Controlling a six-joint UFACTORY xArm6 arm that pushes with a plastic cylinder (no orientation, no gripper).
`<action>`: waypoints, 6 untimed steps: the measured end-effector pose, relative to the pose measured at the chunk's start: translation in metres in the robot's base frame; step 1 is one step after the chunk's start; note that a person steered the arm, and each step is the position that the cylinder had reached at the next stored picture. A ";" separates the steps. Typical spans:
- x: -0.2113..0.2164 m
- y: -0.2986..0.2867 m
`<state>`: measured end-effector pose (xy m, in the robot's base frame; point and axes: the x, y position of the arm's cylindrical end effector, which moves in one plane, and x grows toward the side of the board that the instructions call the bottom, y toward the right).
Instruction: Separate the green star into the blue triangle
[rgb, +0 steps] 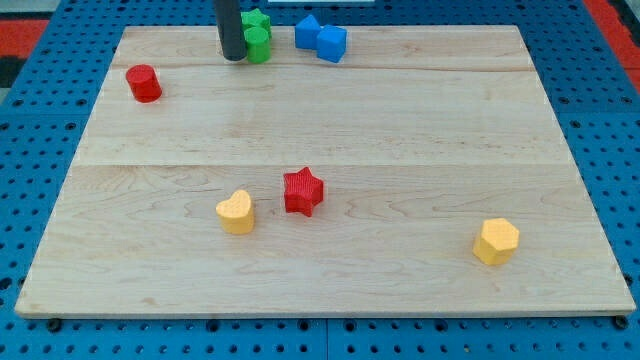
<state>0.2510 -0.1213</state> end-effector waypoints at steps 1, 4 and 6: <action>-0.024 -0.028; -0.060 -0.020; -0.057 0.088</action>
